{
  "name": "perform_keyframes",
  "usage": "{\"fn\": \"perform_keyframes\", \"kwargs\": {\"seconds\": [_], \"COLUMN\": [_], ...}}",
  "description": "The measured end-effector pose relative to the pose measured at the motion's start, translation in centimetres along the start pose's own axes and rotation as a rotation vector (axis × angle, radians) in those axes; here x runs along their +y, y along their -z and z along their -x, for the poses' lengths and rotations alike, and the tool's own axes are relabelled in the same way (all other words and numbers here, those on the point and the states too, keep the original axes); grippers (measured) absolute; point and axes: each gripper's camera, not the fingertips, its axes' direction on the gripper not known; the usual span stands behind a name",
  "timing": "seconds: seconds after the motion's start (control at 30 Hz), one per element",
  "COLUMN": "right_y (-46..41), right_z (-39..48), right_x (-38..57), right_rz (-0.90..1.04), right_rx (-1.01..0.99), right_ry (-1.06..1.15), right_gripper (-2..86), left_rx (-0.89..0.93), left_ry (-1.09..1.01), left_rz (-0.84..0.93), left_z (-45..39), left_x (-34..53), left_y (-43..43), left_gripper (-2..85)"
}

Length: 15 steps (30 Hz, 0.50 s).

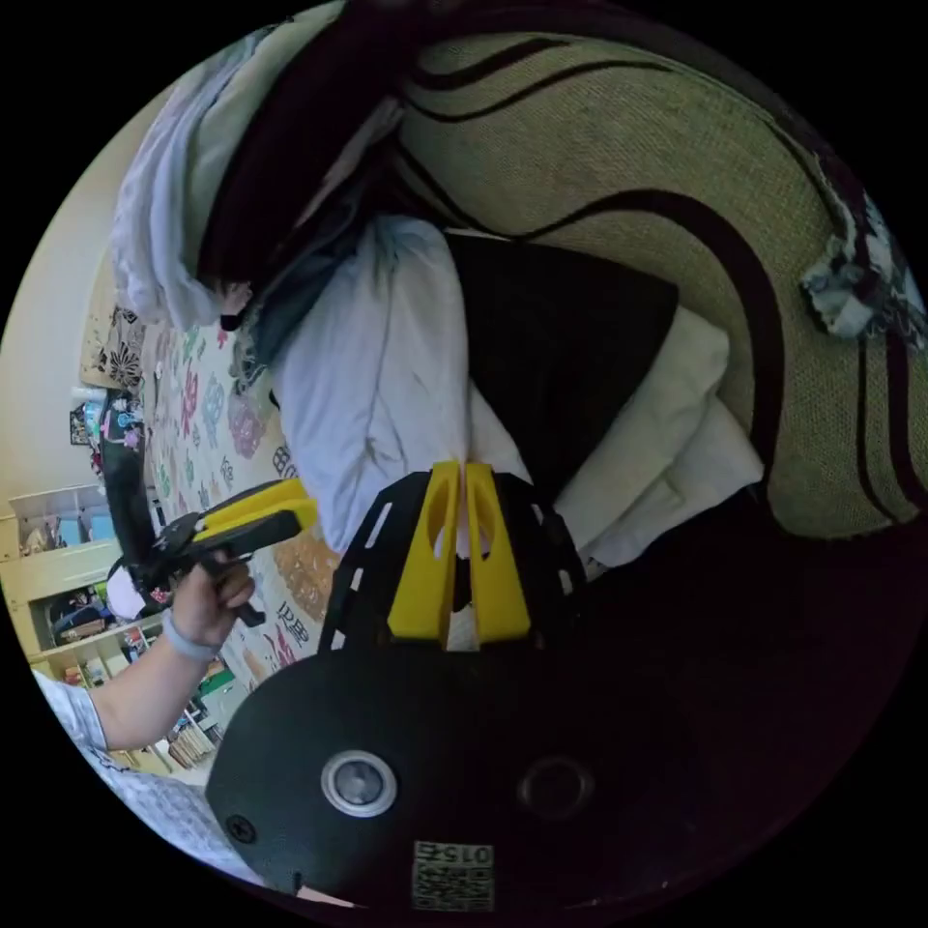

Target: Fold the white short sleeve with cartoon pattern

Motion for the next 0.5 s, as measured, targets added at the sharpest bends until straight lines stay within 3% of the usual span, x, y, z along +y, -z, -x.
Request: {"fn": "perform_keyframes", "kwargs": {"seconds": [0.2,0.37,0.5], "right_y": [5.3,10.3,14.1], "right_z": [0.5,2.9,5.9], "right_x": [7.4,14.3,20.2], "right_rz": [-0.191,-0.281,-0.328], "right_rx": [-0.325,-0.434,-0.595], "right_ry": [0.049,0.118,0.188], "right_gripper": [-0.4,-0.3,-0.3], "left_rx": [0.227,0.304,0.368], "left_ry": [0.066,0.233,0.317], "left_rz": [-0.16,-0.464,-0.603], "left_z": [-1.5,0.8,2.2], "left_x": [2.3,11.8,20.0], "left_y": [6.8,22.7,32.5], "left_gripper": [0.7,-0.6,-0.9]}}
